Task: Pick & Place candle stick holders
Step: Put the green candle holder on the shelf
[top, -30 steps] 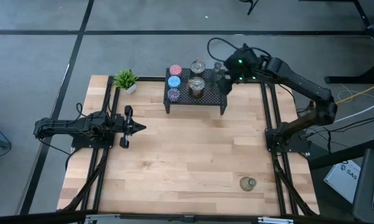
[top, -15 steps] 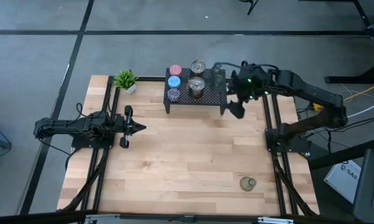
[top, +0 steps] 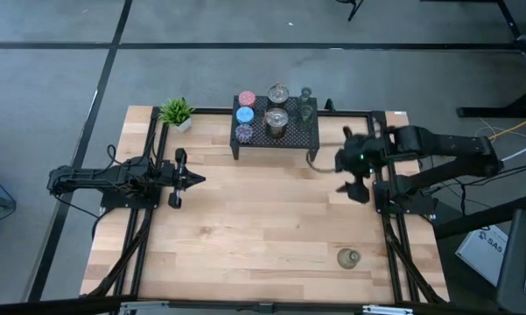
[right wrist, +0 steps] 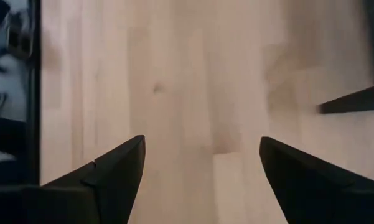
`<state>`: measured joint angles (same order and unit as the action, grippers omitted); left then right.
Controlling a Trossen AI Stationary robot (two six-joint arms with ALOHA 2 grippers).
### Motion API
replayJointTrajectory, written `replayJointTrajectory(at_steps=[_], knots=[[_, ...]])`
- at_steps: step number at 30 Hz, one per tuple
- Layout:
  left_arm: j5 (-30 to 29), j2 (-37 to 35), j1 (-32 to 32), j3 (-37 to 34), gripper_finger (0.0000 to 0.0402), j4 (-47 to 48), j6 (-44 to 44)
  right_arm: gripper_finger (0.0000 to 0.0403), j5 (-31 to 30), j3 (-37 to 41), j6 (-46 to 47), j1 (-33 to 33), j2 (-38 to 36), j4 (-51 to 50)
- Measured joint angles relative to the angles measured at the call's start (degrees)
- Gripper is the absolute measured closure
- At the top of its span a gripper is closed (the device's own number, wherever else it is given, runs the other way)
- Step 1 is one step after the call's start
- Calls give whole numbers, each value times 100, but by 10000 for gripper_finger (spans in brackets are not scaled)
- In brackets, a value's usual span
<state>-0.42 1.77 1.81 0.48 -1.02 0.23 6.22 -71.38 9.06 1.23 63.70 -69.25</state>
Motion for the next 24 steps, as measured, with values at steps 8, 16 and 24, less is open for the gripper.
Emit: replayJointTrajectory(at_steps=[8, 16, 24], knots=[[1, -1, 1, -1, 394, 2, -2, 85, 0, 669, 586, 1325, -6, 221], [0, 0, 0, 0, 395, 1, -2, 85, -4, 1110, 875, 2486, -4, 375], [1, 1, -1, 1, 394, 2, -2, 85, -15, 1405, 1003, 3359, 25, 691]])
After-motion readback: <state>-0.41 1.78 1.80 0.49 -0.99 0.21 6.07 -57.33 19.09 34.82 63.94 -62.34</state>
